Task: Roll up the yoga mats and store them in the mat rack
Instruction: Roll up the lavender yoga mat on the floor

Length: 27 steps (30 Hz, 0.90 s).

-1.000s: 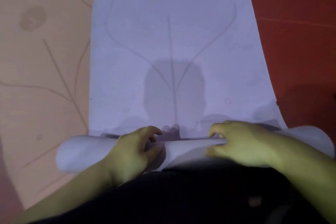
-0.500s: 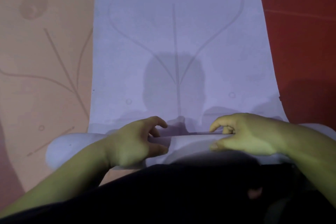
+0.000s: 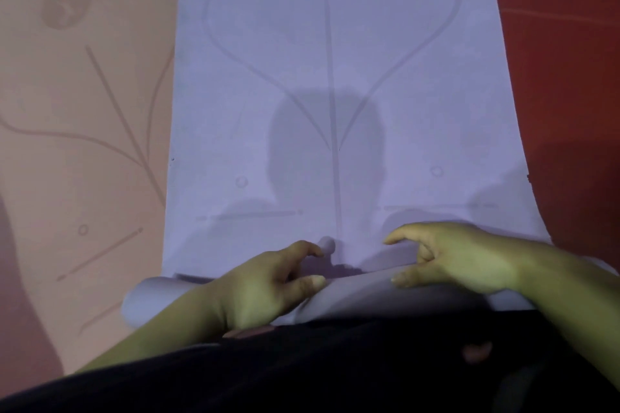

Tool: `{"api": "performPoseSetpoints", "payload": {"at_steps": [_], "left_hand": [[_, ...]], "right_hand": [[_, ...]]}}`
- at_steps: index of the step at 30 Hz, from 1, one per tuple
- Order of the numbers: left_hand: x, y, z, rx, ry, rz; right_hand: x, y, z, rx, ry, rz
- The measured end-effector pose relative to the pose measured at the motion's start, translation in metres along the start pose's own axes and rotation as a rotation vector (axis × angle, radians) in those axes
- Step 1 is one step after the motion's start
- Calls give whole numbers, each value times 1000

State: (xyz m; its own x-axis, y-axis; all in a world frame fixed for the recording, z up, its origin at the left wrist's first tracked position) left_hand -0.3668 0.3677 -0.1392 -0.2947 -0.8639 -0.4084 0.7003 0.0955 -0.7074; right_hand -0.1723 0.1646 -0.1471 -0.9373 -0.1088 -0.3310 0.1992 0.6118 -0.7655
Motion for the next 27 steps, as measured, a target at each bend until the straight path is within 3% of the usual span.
{"api": "performPoseSetpoints", "payload": {"at_steps": [4, 9, 13, 21, 27], "left_hand": [[4, 6, -1, 2, 102, 99], [4, 18, -5, -22, 79, 58], [3, 21, -2, -7, -4, 10], [8, 24, -3, -16, -52, -20], [16, 15, -1, 16, 153, 213]], "right_hand": [[6, 2, 6, -26, -76, 46], [5, -6, 5, -119, -233, 185], [9, -15, 0, -55, -476, 125], [8, -14, -1, 19, -399, 131], [10, -3, 8, -7, -316, 154]]}}
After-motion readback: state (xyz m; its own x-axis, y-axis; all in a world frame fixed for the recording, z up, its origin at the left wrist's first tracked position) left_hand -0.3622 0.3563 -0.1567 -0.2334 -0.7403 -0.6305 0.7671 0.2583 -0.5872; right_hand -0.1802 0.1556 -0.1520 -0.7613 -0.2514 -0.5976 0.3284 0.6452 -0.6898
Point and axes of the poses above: each hand's wrist, its own y-axis towards the middle knuckle, its own x-axis out of the palm, z = x × y, the point moved 4 cm from there along y, towards the middle knuckle, and after that the axes turned 7 degrees about z, right-handed, at the moved point
